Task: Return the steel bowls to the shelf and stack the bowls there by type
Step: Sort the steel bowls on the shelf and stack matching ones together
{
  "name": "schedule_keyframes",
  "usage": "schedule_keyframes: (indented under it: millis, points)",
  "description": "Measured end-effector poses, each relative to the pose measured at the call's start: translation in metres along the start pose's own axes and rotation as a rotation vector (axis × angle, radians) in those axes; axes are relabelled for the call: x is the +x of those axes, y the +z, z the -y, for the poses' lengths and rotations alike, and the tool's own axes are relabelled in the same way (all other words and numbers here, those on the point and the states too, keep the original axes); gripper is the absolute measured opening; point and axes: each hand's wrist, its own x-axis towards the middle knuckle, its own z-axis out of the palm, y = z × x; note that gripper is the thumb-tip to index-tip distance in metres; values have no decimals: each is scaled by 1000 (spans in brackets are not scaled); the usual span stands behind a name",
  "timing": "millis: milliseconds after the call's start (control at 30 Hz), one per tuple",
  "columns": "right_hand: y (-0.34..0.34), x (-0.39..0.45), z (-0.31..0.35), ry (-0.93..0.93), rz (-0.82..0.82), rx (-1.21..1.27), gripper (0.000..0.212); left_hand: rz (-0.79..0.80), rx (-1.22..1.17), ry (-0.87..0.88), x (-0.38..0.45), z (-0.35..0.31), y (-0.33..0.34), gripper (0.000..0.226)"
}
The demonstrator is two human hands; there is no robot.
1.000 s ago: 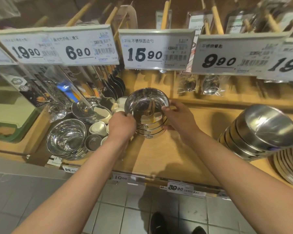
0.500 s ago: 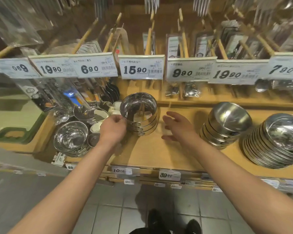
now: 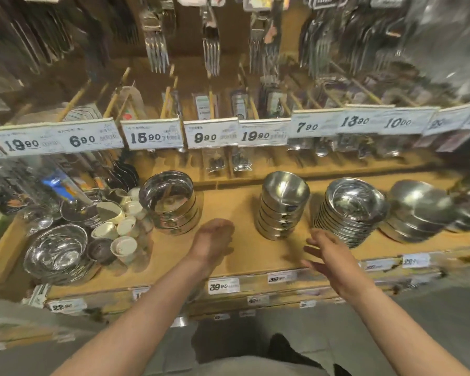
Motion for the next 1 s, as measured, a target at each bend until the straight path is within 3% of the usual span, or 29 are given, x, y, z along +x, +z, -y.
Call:
schedule_keyframes:
  millis: [100,233,333,467,567,667,900,1000]
  points:
    - [-9,13,5,24,11,34,27,69,-131,-40,6,-7,15,18]
    - [-4,34,15,66,117,38,27,136,-108,-70,22,-14,45,39]
    - [2,55,21,87,170,19,23,100,-112,-99,35,-16,69,43]
    - [9,87,16,63,239,43,42,82,-149,-118,50,-11,93,27]
    - [11,108,12,54,298,78,37,41,-255,-135,56,-7,100,29]
    - [13,119,12,0,382,73,34,27,-332,-134,57,-5,100,40]
    - [53,130,17,-18,488,26,28,-80,-340,-66,68,-9,65,40]
    - [77,126,26,-51,562,-1,46,-111,-315,-47,76,-11,44,45]
